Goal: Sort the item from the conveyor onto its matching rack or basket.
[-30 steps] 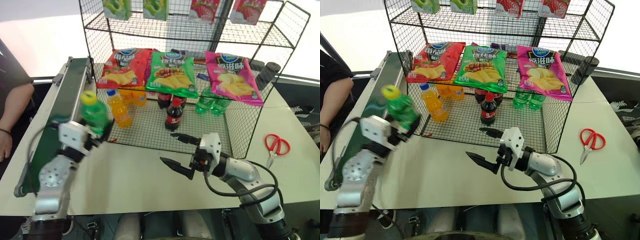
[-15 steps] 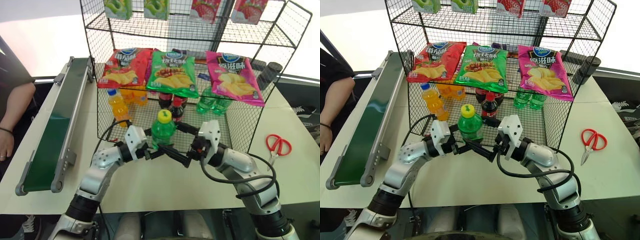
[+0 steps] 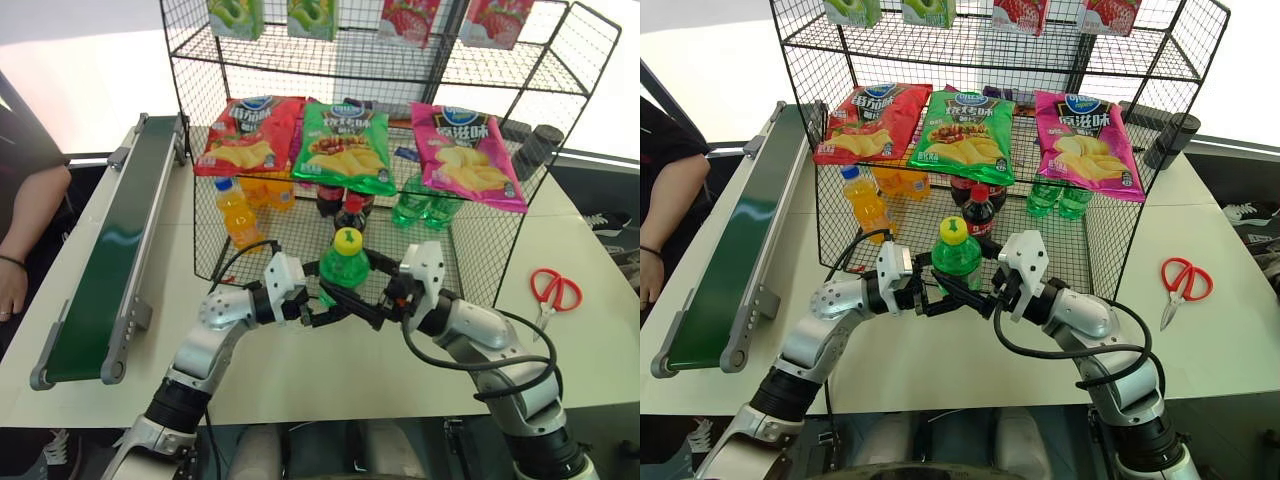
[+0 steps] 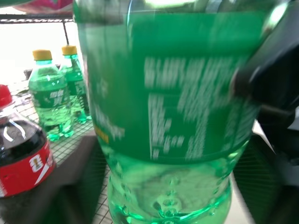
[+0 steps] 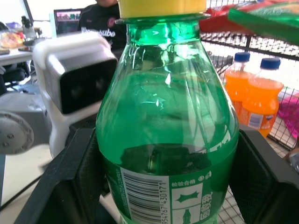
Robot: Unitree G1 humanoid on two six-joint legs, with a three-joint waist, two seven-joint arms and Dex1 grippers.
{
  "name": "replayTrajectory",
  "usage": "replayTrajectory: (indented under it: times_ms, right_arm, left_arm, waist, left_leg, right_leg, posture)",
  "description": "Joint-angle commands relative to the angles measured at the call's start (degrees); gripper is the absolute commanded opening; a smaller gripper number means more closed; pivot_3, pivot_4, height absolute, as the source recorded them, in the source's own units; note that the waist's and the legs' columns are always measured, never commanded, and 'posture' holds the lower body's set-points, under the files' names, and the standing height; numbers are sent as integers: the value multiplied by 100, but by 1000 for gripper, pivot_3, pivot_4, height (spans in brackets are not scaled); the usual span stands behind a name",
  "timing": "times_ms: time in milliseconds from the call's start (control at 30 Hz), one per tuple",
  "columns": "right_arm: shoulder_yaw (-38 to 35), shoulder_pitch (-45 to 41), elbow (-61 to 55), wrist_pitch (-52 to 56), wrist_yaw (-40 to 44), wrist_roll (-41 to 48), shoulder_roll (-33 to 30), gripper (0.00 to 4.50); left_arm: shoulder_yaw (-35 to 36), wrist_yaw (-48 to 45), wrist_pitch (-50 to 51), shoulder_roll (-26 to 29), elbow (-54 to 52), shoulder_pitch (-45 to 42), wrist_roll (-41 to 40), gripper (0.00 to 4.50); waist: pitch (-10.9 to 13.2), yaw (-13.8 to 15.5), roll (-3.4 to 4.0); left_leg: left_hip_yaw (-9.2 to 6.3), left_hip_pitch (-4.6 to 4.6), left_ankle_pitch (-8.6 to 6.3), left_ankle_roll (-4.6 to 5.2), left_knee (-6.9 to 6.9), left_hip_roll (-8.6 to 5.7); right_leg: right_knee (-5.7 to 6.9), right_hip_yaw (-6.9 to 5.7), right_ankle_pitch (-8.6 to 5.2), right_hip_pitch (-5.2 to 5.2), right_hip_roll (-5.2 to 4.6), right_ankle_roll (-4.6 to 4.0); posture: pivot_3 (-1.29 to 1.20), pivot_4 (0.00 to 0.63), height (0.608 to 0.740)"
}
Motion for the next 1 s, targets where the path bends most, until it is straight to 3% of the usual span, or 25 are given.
replayTrajectory:
  times_ms: [33,133,333,567,800,1000]
  right_arm:
    - [-330,-28,-82,-219,-173,-17,89,3005]
    - [-598,47,247,-531,-521,-411,153,3005]
    - [-1101,297,1231,-1364,-1460,-1196,529,3005]
    - [-1518,-159,2631,-2136,-2396,-1661,1064,3005]
    - [-1724,-986,4168,-2793,-2676,-1869,1124,3005]
    - [-1836,-1325,4797,-3020,-2571,-1742,1138,3005]
  left_arm:
    - [172,48,263,130,-112,63,-103,4437]
    - [444,173,650,245,-122,309,-339,4437]
    - [911,663,461,286,-278,704,-217,4437]
    - [992,901,502,230,-694,793,-281,4437]
    - [799,768,385,280,-718,749,-137,4437]
    - [772,731,353,276,-705,722,-110,4437]
  waist:
    - [0,-1,0]
    - [0,-7,0]
    - [1,18,2]
    - [-3,-11,13]
    - [-1,-22,21]
    - [-2,-16,23]
  left_leg:
    - [-1,0,0,0,0,2]
    - [-3,4,0,0,-1,8]
    - [-1,4,0,0,-2,10]
    - [4,7,1,-2,-3,11]
    - [10,13,1,-2,-3,11]
    - [12,14,2,-3,-4,12]
  right_leg:
    - [0,0,0,0,3,0]
    - [2,0,0,1,11,0]
    - [2,4,0,0,10,0]
    - [9,12,0,-2,10,-1]
    - [13,16,0,-2,11,-1]
    - [15,17,0,-1,11,-1]
  posture:
    - [0,150,740]
    - [0,150,740]
    - [0,150,740]
    - [0,150,740]
    - [0,150,740]
    - [0,150,740]
